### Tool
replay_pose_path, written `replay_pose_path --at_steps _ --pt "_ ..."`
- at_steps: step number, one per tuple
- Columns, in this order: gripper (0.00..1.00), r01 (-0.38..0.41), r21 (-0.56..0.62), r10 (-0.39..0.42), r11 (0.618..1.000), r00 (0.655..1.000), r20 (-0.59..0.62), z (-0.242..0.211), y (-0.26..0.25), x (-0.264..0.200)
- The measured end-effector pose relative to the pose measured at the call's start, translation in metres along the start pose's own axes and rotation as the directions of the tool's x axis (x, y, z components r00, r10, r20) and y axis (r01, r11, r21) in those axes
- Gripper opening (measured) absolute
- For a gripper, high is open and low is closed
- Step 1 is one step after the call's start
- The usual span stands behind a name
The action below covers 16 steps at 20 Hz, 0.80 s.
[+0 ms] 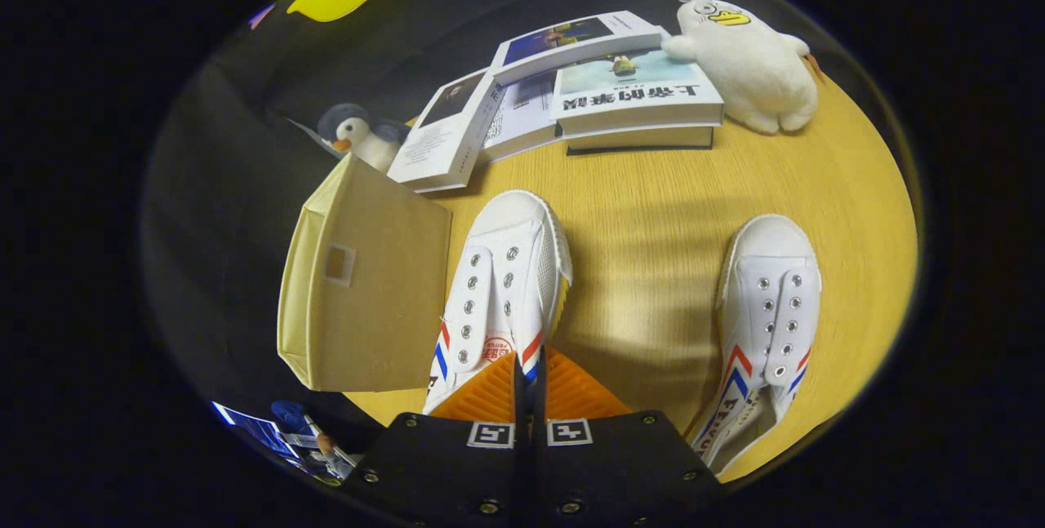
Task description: Open the storage box then place both shoes into the box .Put the left shoe in first, then the right shoe, with the right side of both shoes facing outward in a uniform manner.
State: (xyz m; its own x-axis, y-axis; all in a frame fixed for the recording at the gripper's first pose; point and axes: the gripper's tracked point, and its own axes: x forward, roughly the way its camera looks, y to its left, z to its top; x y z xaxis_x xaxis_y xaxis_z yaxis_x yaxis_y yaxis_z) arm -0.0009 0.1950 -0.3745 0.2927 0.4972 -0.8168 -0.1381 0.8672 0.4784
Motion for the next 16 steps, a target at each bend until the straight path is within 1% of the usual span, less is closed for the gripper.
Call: replay_pose_path --at_steps 7,11,16 --pt "0.00 0.009 -0.030 -0.007 1.000 0.998 0.056 0.026 0.030 -0.057" --pt "0.00 -0.025 -0.047 0.028 0.999 0.998 0.064 0.036 0.058 -0.073" --pt "0.00 -0.076 -0.098 0.083 0.992 0.995 0.061 0.049 0.105 -0.079"
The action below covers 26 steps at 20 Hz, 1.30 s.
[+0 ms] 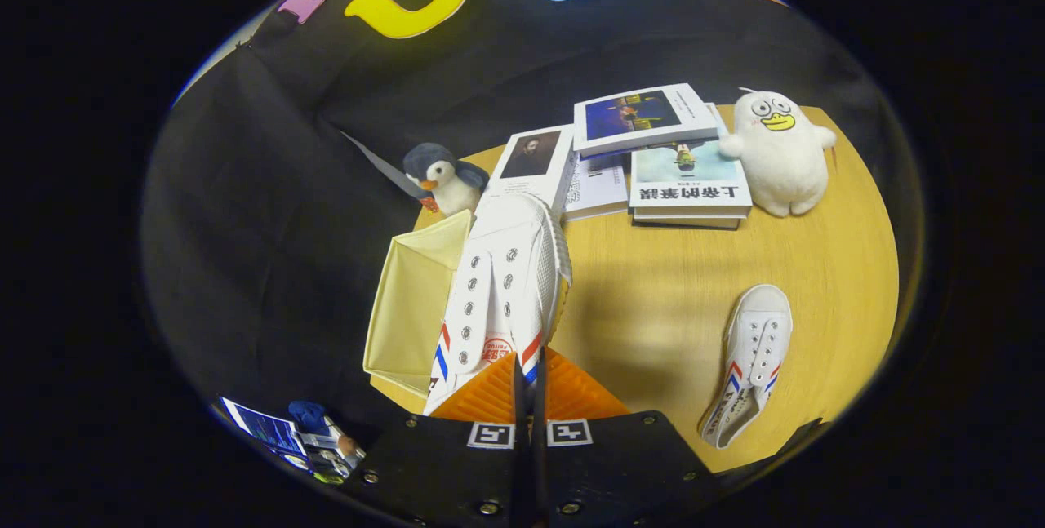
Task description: Open the storage box then place both shoes into the box .Put the left shoe in first, then the right shoe, with the right side of both shoes facing outward in a uniform manner.
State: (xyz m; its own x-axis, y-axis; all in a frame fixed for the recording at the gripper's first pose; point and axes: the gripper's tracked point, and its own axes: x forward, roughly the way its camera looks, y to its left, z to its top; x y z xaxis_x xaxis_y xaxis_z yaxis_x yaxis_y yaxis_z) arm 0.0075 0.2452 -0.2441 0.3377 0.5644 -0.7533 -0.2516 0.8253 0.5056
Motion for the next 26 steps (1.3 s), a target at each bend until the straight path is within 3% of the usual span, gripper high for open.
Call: replay_pose_path --at_steps 7,13,26 --pt "0.00 -0.070 -0.078 0.067 0.995 0.997 -0.039 0.019 0.068 0.026" --pt "0.00 -0.085 -0.121 0.071 0.989 0.991 -0.115 0.019 0.117 0.083" --pt "0.00 -0.059 -0.227 0.009 0.972 0.977 -0.213 0.003 0.156 0.159"
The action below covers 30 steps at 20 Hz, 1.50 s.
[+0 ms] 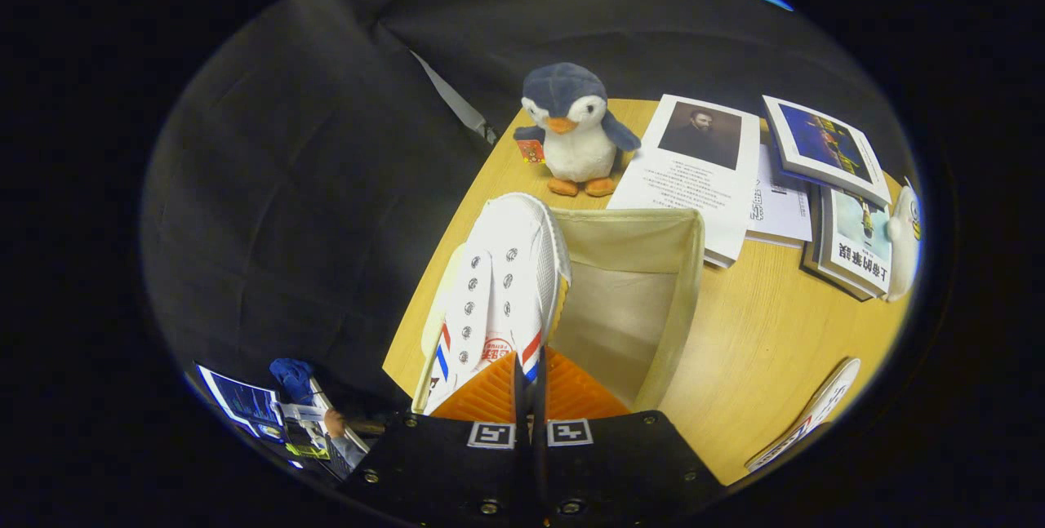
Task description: Open the storage box then place both shoes into the box .Put the left shoe in first, then the right shoe, with the right side of both shoes facing outward in a uniform manner.
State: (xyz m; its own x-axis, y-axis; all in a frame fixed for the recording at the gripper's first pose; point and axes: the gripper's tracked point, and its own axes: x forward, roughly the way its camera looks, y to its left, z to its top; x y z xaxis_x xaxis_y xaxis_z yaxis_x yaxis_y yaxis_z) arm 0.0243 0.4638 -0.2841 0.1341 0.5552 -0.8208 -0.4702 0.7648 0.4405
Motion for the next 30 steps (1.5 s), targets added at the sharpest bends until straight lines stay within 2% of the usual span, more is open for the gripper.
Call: replay_pose_path --at_steps 2,4,7,16,24,30 --pt "0.00 0.001 -0.002 -0.001 1.000 1.000 -0.017 -0.002 -0.001 0.005" --pt "0.23 -0.089 0.015 0.088 0.996 0.996 0.019 0.009 0.015 -0.004" --pt "0.98 -0.050 -0.024 0.052 0.998 0.995 0.091 0.022 0.003 -0.022" --pt "0.97 -0.081 0.018 0.075 0.997 0.971 0.228 0.031 -0.019 -0.107" --pt "0.97 -0.058 0.041 0.041 0.997 0.943 0.332 0.005 -0.061 -0.175" --pt "0.97 0.046 0.058 -0.066 0.997 0.913 0.402 -0.024 -0.117 -0.217"
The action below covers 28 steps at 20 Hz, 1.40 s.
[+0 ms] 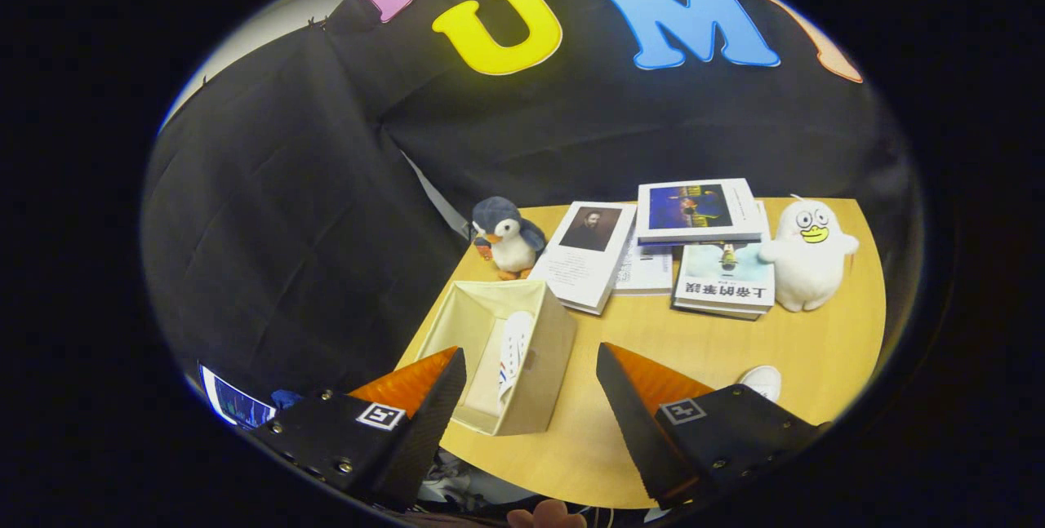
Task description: Open the storage box then place both shoes into the box .Put the left shoe in first, then the right shoe, with the right side of both shoes facing outward in a uniform manner.
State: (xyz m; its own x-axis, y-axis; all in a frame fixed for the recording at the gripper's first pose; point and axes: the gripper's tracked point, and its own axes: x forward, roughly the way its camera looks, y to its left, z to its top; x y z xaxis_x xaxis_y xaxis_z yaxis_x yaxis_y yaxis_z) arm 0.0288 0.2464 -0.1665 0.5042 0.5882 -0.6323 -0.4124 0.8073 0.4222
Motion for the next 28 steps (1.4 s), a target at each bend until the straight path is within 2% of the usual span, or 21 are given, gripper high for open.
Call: replay_pose_path --at_steps 6,8,10,15,20,25,26,27,28 --pt "0.98 0.104 0.098 -0.112 0.990 0.990 0.087 -0.012 -0.069 -0.036" --pt "0.98 0.167 0.139 -0.182 0.976 0.978 0.099 -0.022 -0.102 -0.045" --pt "0.98 0.216 0.187 -0.236 0.958 0.967 0.093 -0.039 -0.130 -0.054" --pt "0.98 0.287 0.267 -0.310 0.920 0.949 0.048 -0.080 -0.184 -0.068" --pt "0.98 0.334 0.305 -0.340 0.892 0.940 -0.035 -0.122 -0.220 -0.068" --pt "0.97 0.369 0.299 -0.342 0.880 0.929 -0.142 -0.177 -0.251 -0.045" --pt "0.95 0.373 0.296 -0.339 0.879 0.927 -0.163 -0.188 -0.255 -0.040" --pt "0.87 0.379 0.296 -0.337 0.877 0.924 -0.182 -0.199 -0.259 -0.034" --pt "0.84 0.378 0.298 -0.329 0.876 0.923 -0.201 -0.206 -0.261 -0.031"
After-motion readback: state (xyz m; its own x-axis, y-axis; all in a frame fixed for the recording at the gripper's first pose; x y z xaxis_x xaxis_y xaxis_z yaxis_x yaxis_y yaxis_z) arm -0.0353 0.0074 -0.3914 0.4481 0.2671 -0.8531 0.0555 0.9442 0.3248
